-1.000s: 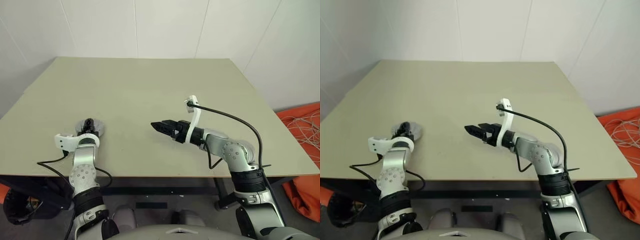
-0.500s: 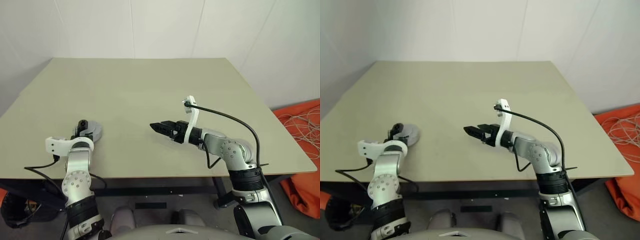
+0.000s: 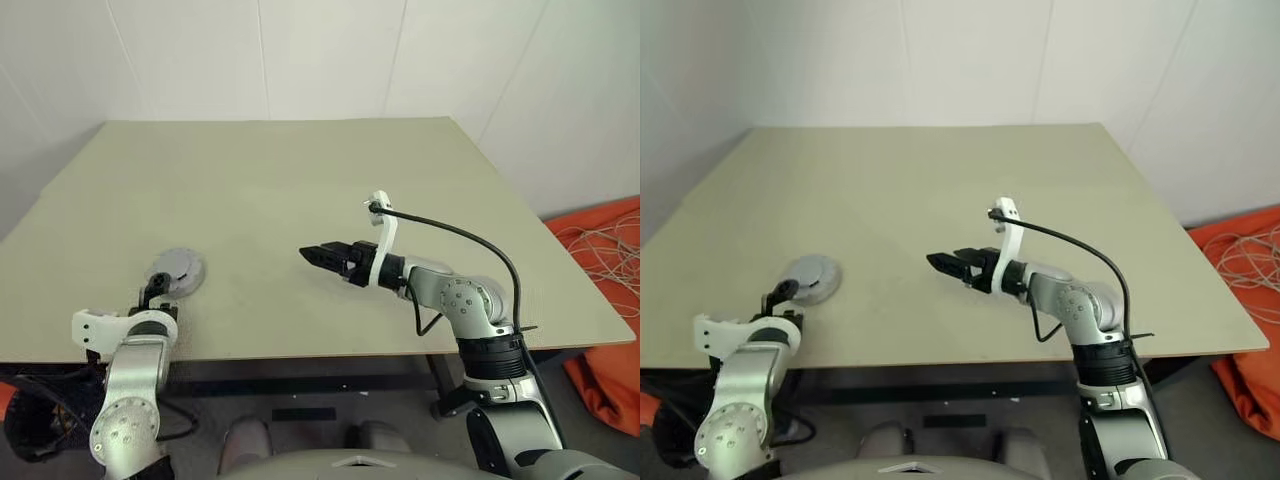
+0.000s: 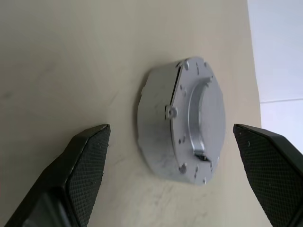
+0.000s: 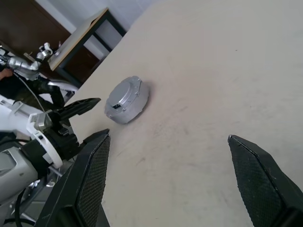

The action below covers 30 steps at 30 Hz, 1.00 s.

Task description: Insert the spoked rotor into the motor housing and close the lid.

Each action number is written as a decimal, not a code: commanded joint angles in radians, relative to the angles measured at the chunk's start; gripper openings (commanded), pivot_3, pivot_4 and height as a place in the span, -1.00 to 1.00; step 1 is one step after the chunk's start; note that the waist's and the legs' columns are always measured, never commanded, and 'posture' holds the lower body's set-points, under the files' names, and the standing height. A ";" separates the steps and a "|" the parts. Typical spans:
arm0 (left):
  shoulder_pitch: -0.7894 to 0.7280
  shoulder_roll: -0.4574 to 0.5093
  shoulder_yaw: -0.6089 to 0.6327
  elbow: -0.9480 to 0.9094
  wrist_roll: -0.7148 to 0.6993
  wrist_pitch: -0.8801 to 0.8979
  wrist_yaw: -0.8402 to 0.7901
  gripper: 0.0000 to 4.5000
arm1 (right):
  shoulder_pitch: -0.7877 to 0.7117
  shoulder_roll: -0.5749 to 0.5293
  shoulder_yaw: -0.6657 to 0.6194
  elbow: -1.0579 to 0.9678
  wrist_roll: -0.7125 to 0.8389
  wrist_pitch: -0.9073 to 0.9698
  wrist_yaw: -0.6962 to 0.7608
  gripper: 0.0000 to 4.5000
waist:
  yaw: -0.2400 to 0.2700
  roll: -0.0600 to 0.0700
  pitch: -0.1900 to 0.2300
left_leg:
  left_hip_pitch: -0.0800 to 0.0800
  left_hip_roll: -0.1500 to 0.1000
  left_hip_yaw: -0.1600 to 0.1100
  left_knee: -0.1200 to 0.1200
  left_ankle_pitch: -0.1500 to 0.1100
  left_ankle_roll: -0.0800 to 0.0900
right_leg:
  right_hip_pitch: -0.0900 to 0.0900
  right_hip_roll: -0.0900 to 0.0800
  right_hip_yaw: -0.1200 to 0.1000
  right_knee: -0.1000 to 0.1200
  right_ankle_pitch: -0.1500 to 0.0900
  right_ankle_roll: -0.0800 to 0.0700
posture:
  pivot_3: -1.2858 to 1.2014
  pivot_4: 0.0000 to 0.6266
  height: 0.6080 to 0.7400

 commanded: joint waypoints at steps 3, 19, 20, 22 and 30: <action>0.057 0.178 -0.076 -0.066 -0.111 0.155 -0.243 0.98 | -0.018 -0.026 0.005 -0.024 -0.021 -0.023 0.057 1.00 | 0.008 -0.003 0.001 | -0.002 0.000 0.000 0.001 0.000 0.000 | -0.002 0.000 0.000 0.000 0.000 0.001 | 0.03 -1.00 1.00; -0.030 0.352 -0.373 0.134 0.873 -0.265 -0.775 0.98 | 0.161 -0.092 0.128 -0.036 -0.479 -0.643 0.076 1.00 | 0.018 -0.006 0.001 | -0.002 0.001 0.000 -0.001 -0.001 0.002 | -0.003 0.000 0.000 -0.002 0.000 0.001 | 0.03 -1.00 1.00; -0.032 0.358 -0.400 0.159 0.939 -0.307 -0.797 0.98 | 0.175 -0.094 0.127 -0.025 -0.504 -0.688 0.074 1.00 | 0.018 -0.006 0.001 | -0.002 0.001 0.000 -0.001 -0.001 0.003 | -0.003 0.000 0.000 -0.002 0.000 0.001 | 0.03 -1.00 1.00; -0.038 0.350 -0.437 0.206 1.039 -0.383 -0.823 0.98 | 0.204 -0.092 0.117 -0.009 -0.534 -0.750 0.066 1.00 | 0.020 -0.006 0.001 | -0.002 0.001 -0.001 -0.002 -0.002 0.003 | -0.002 0.000 0.000 -0.002 0.000 0.001 | 0.03 -1.00 1.00; -0.046 0.280 -0.448 0.265 1.207 -0.471 -0.806 0.98 | 0.252 -0.073 0.086 0.034 -0.578 -0.865 0.051 1.00 | 0.005 -0.004 0.002 | -0.001 0.001 0.000 -0.003 -0.003 0.005 | -0.003 0.000 0.000 0.000 0.000 0.000 | 0.03 -1.00 1.00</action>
